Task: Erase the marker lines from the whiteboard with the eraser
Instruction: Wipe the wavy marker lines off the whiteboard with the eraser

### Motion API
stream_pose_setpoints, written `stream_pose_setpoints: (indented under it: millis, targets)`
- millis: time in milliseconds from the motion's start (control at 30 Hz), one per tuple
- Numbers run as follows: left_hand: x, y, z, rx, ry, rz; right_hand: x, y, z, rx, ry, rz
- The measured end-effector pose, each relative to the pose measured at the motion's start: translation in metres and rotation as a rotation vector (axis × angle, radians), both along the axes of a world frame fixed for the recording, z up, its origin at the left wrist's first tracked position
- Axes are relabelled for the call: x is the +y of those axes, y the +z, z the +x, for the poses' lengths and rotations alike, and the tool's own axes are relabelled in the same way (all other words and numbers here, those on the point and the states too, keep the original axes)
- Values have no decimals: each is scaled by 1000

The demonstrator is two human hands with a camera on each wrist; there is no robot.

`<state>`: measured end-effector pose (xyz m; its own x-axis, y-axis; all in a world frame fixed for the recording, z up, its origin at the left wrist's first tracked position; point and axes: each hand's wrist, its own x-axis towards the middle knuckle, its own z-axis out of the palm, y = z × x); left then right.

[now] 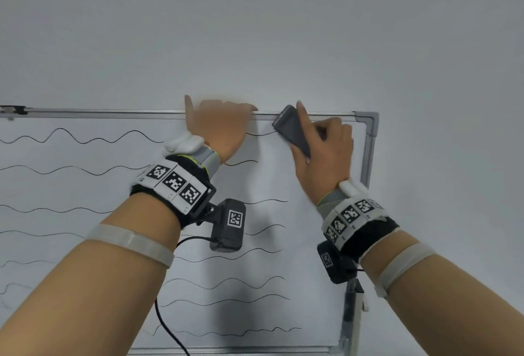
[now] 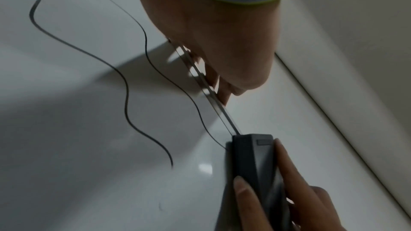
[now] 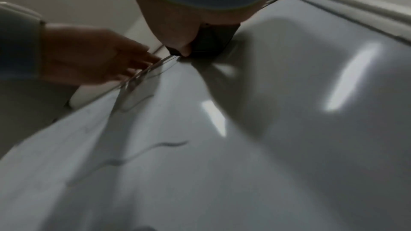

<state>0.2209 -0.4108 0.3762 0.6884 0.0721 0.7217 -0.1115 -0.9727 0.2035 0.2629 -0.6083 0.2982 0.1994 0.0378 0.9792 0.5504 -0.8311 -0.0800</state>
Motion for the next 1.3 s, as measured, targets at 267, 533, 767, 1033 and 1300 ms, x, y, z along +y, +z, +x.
stream_pose_setpoints:
  millis: [267,533,767,1033,1300]
  targets:
    - [31,17,0,76,-69,53,20,-7,1,-37,19,-179]
    - [64,18,-7,102,-65,118,72,-22,-11,3,57,-292]
    - [123,28,-11,129,124,156,122,-23,-24,64,93,-93]
    - [114,33,-3,133,59,173,107,-16,-32,100,-23,386]
    - [60,41,1,112,76,249,88,-17,-43,23,-9,138]
